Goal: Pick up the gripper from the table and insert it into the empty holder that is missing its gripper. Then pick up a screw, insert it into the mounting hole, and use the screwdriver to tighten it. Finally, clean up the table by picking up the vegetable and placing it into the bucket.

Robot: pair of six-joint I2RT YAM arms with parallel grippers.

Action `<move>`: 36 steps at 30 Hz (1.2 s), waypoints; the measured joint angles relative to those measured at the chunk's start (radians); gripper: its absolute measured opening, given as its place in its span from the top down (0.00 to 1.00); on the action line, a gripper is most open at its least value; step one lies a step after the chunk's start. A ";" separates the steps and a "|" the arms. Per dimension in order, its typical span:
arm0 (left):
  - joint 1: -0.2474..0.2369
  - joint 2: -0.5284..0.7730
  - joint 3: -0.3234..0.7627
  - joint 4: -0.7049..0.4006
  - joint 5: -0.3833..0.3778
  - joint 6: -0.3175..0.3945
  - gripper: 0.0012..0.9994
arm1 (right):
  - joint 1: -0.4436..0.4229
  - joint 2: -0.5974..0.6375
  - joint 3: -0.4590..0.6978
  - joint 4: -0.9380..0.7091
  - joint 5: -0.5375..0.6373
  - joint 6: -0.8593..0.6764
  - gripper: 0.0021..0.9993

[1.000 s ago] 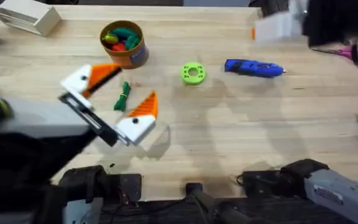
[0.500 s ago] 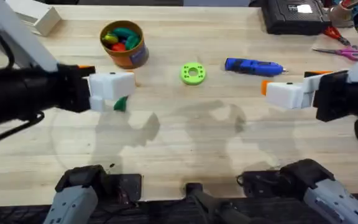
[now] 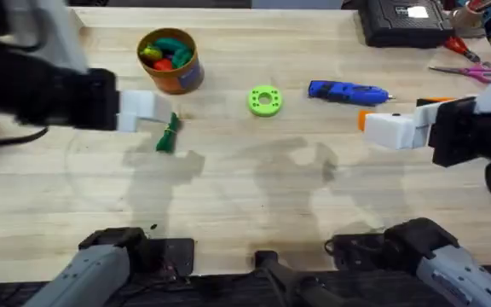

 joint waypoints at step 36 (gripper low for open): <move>-0.126 0.662 -0.108 0.367 -0.166 -0.053 0.98 | 0.000 0.000 0.000 0.002 0.008 0.000 0.01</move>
